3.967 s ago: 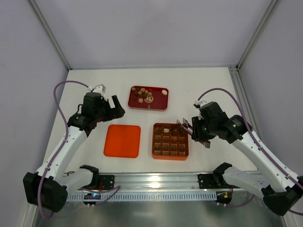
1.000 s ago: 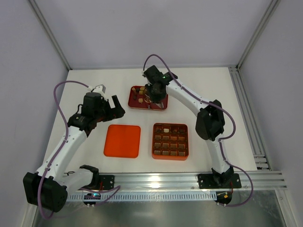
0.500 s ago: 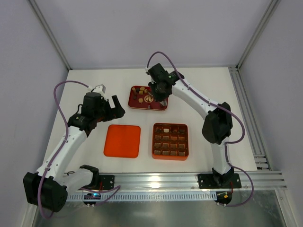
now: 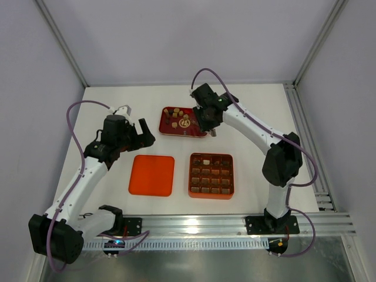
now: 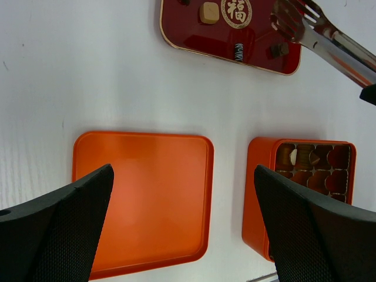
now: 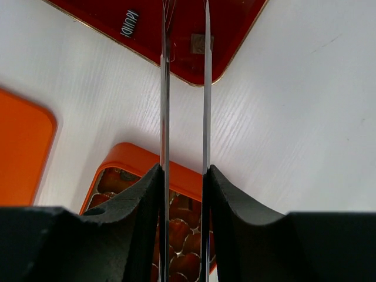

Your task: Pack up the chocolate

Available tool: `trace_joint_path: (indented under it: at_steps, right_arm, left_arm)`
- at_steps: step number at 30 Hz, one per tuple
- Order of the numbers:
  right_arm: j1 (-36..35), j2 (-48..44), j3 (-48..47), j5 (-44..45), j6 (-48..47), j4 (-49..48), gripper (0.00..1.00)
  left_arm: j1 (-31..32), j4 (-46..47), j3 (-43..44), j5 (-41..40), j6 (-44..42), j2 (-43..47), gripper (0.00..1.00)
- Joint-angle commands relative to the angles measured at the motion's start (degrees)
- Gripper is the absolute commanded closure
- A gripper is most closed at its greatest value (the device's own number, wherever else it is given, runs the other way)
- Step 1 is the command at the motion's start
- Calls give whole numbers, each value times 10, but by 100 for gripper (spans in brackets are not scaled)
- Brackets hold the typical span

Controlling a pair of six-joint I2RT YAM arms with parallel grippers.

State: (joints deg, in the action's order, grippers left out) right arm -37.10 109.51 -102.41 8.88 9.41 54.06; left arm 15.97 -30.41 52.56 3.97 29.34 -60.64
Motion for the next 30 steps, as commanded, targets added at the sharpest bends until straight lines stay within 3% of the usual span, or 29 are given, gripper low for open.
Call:
trace_joint_path:
  at_steps: [1, 30]
  right_arm:
    - [1, -68, 19, 24, 7, -15, 61]
    - [2, -88, 107, 10, 27, -30, 59]
  left_arm:
    - [-1, 13, 0, 5, -7, 7, 0]
    - [-1, 13, -1, 8, -6, 8, 0]
